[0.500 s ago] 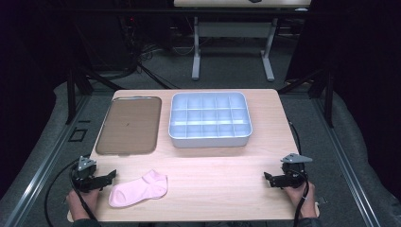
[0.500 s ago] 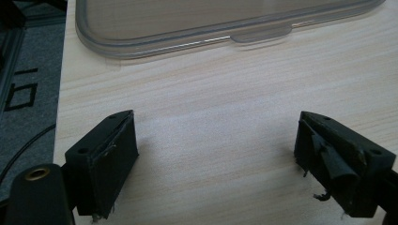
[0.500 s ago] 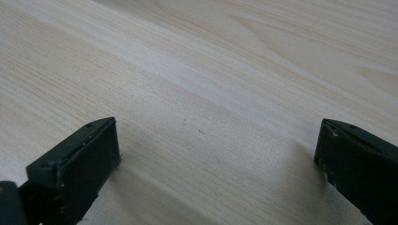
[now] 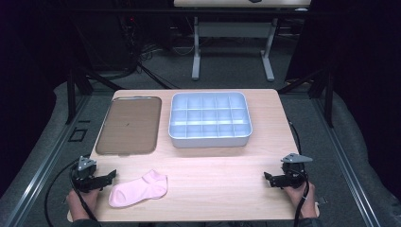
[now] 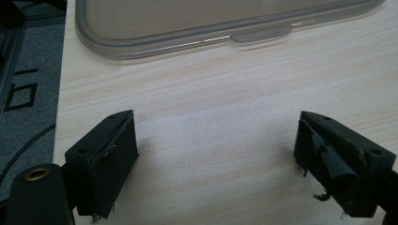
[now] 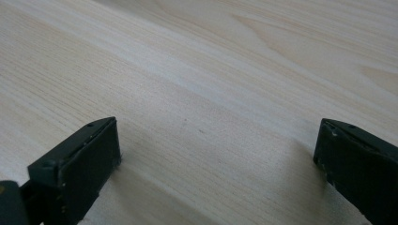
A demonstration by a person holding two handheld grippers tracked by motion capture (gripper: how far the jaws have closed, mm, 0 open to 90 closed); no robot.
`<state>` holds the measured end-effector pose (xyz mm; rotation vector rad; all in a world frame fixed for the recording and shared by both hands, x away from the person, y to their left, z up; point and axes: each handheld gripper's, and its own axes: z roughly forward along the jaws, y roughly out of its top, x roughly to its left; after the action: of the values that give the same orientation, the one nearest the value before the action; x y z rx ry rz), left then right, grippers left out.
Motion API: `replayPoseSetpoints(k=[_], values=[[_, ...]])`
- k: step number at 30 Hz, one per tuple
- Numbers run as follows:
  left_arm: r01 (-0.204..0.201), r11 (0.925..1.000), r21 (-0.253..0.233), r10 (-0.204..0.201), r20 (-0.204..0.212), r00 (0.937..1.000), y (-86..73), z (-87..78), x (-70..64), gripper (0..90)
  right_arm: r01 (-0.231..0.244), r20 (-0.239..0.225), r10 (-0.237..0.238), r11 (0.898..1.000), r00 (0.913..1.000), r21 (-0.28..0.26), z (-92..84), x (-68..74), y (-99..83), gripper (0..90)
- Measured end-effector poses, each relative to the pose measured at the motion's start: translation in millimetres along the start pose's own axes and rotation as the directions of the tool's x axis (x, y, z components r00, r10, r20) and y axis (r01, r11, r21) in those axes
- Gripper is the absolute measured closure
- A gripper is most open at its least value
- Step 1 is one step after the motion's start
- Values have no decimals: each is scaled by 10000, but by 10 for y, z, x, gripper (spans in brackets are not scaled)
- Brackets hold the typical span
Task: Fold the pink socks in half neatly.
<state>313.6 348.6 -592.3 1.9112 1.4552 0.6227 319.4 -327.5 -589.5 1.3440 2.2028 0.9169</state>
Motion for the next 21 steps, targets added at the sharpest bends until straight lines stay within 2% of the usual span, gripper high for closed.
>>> replayPoseSetpoints(k=[5,14,16,18,21], values=[[-28,10000,6,28,-67,10000,9,8,-2,134,-75,-24,75,10000,10000,-36,3,1,0,0],[224,9997,137,-220,-310,9993,22,-5,-12,150,-81,-31,81,10000,10000,-36,4,0,0,0],[363,9993,-59,-365,-366,9987,18,-21,-7,156,-82,-31,82,10000,10000,-37,4,0,0,0],[348,9991,-224,-361,-605,9975,23,-67,-11,154,-86,-39,86,10000,10000,-35,4,-1,0,0],[704,9965,-452,-726,-497,9961,42,-164,-3,146,-85,-27,85,10000,10000,-40,4,1,0,0]])
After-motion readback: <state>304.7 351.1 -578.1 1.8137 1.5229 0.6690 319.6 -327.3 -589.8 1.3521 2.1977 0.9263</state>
